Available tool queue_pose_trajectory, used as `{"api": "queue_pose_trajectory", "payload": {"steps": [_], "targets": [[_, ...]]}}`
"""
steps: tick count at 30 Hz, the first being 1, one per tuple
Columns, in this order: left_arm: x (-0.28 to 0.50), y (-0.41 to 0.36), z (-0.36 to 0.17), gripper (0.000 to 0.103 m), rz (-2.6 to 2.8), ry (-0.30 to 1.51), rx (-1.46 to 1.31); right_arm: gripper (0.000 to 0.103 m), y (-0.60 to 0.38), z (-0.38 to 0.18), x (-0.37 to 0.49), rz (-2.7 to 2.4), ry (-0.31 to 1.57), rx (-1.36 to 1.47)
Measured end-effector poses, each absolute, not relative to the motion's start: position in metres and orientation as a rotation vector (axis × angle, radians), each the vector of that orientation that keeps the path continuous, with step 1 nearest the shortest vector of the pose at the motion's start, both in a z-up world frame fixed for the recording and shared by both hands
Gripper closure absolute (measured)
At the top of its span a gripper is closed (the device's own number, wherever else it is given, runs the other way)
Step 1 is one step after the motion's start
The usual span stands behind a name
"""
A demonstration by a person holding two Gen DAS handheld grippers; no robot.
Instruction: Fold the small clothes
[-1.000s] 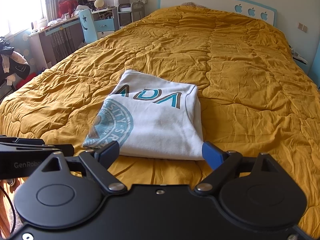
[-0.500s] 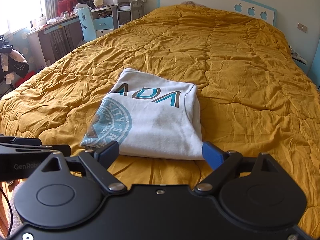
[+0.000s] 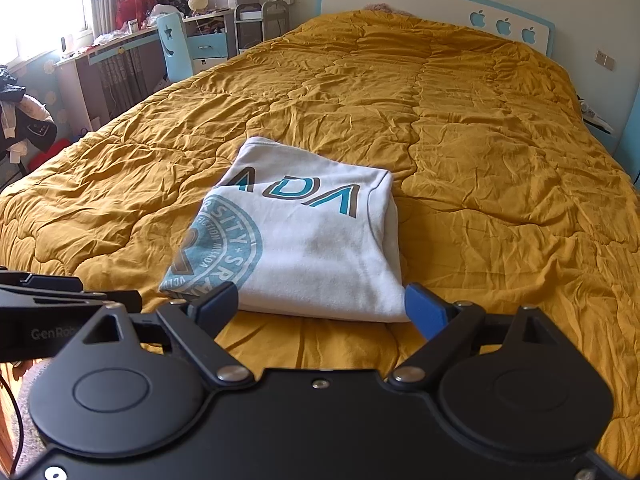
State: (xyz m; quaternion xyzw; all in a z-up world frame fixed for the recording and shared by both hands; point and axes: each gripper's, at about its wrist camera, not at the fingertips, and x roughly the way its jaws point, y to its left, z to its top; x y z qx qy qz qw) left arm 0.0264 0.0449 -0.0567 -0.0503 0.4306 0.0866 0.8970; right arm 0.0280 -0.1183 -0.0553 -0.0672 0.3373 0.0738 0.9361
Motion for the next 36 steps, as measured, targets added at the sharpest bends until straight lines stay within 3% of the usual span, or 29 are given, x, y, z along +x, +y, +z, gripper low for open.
{"api": "queue_pose_trajectory", "payload": {"steps": [36], "targets": [[0.0281, 0.0443, -0.0620, 0.043, 0.200, 0.919, -0.095, 0.011, -0.1222, -0.0582, 0.0282, 0.149, 0.704, -0.145]]}}
